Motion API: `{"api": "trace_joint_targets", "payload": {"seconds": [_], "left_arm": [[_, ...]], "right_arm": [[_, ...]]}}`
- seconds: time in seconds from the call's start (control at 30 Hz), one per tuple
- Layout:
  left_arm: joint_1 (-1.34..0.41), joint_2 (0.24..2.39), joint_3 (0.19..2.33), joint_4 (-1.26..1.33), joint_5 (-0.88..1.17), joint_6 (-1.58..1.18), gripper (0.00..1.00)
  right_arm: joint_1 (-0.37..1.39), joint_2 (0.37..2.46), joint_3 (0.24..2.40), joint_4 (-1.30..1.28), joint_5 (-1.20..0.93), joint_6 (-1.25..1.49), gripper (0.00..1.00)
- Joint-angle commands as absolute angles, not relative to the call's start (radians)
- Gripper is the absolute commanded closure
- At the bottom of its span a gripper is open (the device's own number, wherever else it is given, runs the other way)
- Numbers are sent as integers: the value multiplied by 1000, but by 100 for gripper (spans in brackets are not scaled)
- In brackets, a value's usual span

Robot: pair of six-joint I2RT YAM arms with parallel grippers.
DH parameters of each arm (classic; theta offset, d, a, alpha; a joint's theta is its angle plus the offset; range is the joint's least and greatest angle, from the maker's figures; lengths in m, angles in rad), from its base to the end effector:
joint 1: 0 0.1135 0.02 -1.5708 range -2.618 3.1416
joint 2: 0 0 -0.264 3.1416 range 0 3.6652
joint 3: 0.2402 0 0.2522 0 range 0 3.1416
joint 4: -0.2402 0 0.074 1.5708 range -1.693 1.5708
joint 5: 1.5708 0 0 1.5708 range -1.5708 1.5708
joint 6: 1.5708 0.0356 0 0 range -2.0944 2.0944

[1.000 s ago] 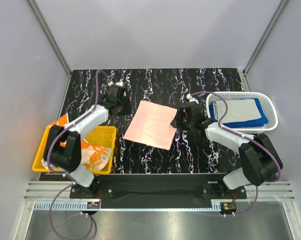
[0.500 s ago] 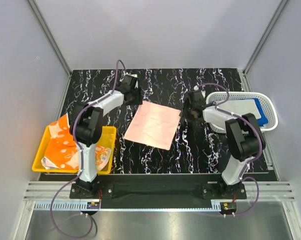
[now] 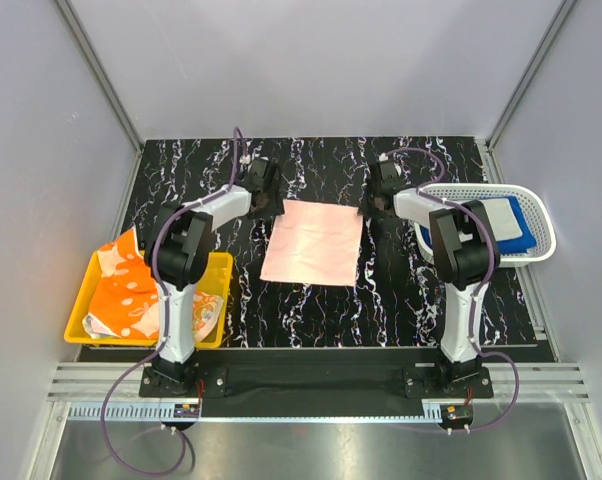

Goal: Fold and stack the towels
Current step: Fold the towel

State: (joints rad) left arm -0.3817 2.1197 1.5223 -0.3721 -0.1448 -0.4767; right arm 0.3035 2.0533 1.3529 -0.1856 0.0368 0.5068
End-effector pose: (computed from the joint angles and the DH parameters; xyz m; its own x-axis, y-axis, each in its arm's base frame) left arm 0.4249 -0.1650 0.1605 -0.8143 -0.1624 -0.5572 -0.0909 0.9839 -0.1539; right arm 0.4182 0.1296 0.1505 -0.7804 0.2639 -0.5668 0.1171 0.9522 0.2821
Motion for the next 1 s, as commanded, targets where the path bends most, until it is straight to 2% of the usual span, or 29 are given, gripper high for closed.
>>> {"api": "trace_joint_targets", "payload": {"seconds": [0.0, 0.2, 0.33, 0.47, 0.67, 0.97], "left_arm": [[-383, 2050, 1419, -368, -169, -599, 40], [-385, 1947, 1290, -293, -143, -672, 39], [-377, 1913, 1330, -282, -134, -628, 37], [-374, 1974, 1443, -288, -58, -569, 37], [-359, 2057, 1542, -324, -71, -523, 37], [-330, 2180, 1615, -344, -54, -509, 39]], "right_arm": [[290, 2149, 1471, -232, 9, 440, 77], [290, 2221, 1578, -239, -118, 331, 78], [290, 2183, 1530, -247, -104, 298, 78], [290, 2140, 1499, -247, -78, 296, 72], [290, 2120, 1497, -236, -66, 310, 57], [288, 2166, 1601, -305, -35, 288, 56]]}}
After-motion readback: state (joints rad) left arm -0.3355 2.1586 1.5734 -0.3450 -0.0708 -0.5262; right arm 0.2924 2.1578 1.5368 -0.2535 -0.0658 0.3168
